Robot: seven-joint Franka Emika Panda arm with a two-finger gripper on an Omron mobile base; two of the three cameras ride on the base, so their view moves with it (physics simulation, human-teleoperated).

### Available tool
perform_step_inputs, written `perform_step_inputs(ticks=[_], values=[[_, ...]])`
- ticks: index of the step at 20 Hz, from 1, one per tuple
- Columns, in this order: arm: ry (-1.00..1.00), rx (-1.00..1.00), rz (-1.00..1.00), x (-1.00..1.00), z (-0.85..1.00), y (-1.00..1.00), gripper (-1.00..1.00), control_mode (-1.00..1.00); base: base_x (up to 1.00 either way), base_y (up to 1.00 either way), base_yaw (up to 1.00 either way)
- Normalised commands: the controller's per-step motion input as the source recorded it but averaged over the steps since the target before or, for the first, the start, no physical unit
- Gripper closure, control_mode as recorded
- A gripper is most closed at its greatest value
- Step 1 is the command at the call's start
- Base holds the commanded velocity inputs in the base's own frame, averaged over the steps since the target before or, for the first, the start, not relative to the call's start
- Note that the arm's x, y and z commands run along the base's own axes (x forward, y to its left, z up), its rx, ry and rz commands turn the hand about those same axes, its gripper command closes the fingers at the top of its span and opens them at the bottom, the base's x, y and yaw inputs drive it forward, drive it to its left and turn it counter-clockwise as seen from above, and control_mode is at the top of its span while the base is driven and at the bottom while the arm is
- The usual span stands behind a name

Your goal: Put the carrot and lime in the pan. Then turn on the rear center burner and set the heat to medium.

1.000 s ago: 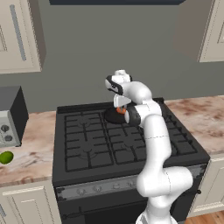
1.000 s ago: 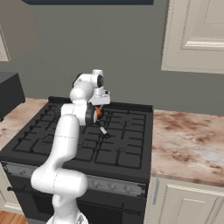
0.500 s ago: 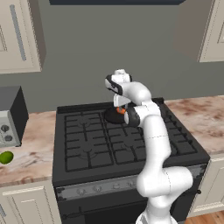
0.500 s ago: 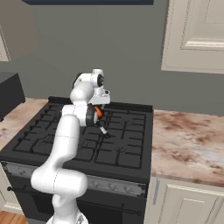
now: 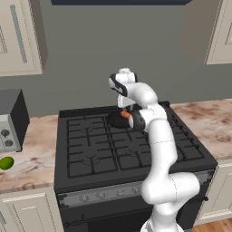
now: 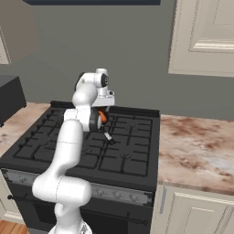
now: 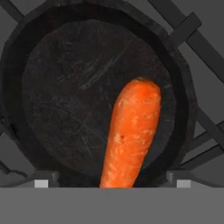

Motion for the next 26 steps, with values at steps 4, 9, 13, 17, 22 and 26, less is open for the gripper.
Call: perform_step_inputs(ticks=[4, 9, 13, 17, 22, 26], values=[[-0.09, 0.0, 0.02, -0.59, 0.58, 0.03, -1.0, -1.0, 0.0, 0.0, 0.0], [-0.1, 0.05, 0.04, -0.49, 0.23, 0.0, -1.0, -1.0, 0.0, 0.0, 0.0], [-0.06, 0.08, 0.07, -0.41, 0.0, 0.09, -1.0, -1.0, 0.0, 0.0, 0.0], [-0.16, 0.02, 0.09, -0.53, -0.27, 0.39, -1.0, -1.0, 0.0, 0.0, 0.0], [-0.37, 0.0, 0.08, -0.54, -0.17, 0.48, -1.0, -1.0, 0.0, 0.0, 0.0], [-0.51, 0.0, 0.03, -0.26, -0.1, 0.38, -1.0, -1.0, 0.0, 0.0, 0.0]])
